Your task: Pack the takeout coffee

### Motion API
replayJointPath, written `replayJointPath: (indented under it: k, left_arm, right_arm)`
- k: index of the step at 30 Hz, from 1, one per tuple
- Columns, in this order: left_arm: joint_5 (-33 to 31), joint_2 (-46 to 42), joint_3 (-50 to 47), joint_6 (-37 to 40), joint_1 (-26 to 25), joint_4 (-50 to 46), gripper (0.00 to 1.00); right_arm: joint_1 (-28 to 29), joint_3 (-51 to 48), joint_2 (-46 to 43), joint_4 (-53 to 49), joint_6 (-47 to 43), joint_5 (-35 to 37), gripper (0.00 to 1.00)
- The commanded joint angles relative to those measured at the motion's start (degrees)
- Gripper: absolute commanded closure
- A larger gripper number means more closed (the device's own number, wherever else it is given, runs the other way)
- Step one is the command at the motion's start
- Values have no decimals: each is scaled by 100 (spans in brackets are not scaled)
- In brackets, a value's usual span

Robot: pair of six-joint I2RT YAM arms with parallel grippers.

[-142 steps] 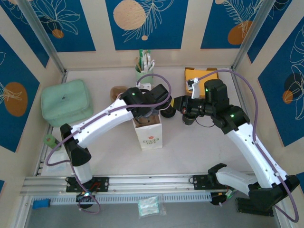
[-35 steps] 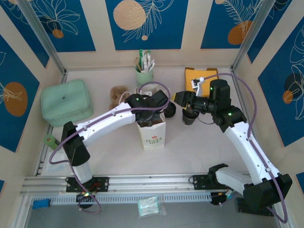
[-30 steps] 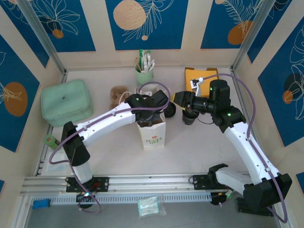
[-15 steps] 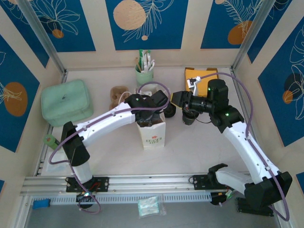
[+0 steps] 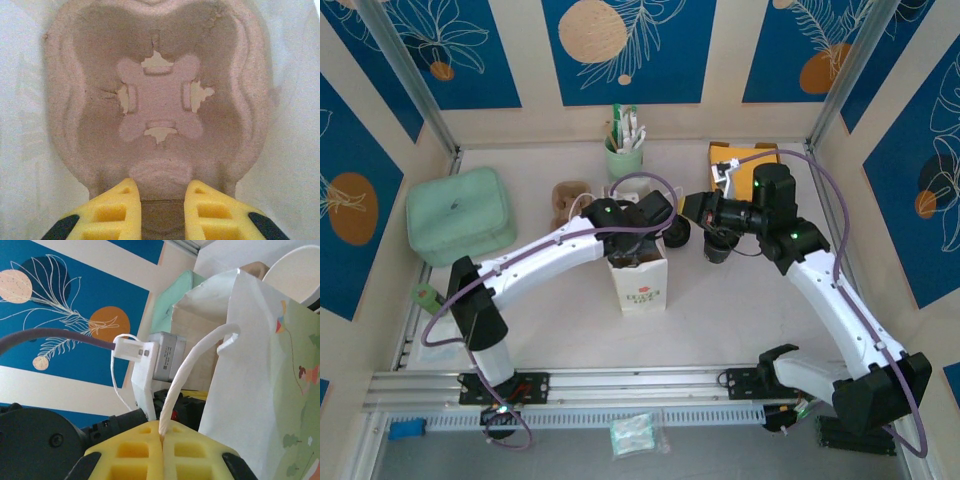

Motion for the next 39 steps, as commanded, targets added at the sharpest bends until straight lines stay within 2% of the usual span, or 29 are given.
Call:
replayJointPath:
  k: [1, 10, 21, 39]
  left_arm:
    - [-71, -192, -110, 55, 19, -7, 92]
    - [2, -172, -117, 111, 28, 84, 92]
    - [324, 267, 369, 443, 28, 42, 92]
    - [494, 460, 112, 406, 28, 112, 91]
  right_arm:
    - [-72, 214, -196, -150, -132, -6, 100]
    - [-152, 142, -216, -111, -98, -28, 100]
    - [-149, 21, -221, -84, -89, -19, 100]
    - [-262, -102, -387, -363, -213, 171, 100]
